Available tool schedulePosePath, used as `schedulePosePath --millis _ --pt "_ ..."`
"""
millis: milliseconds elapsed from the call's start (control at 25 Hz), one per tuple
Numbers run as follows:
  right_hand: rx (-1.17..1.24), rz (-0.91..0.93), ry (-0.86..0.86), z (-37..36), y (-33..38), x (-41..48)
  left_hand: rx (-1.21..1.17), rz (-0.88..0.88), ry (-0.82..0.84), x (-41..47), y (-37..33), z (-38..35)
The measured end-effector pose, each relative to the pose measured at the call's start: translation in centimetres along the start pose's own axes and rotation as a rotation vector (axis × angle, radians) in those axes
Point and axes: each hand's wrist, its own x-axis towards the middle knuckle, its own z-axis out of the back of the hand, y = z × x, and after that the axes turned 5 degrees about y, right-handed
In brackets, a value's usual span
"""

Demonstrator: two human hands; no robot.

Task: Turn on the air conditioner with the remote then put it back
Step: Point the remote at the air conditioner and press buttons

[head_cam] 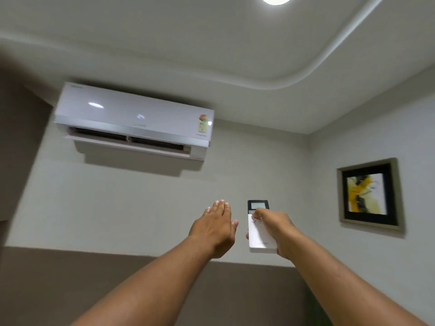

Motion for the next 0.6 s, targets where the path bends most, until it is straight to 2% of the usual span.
schedulePosePath --millis 120,320,600 --pt "-0.068 -0.017 -0.129 7.5 -2.0 -1.0 -0.118 -0.101 -0.01 2.5 -7.9 -3.2" --pt "-0.133 -0.073 -0.43 23.4 -4.3 -5.3 -0.313 -0.351 0.033 3.7 -26.8 -7.4" --pt "-0.239 -0.136 -0.866 42.2 -4.1 -17.2 -0.57 -0.686 0.063 3.0 -50.0 -7.6"
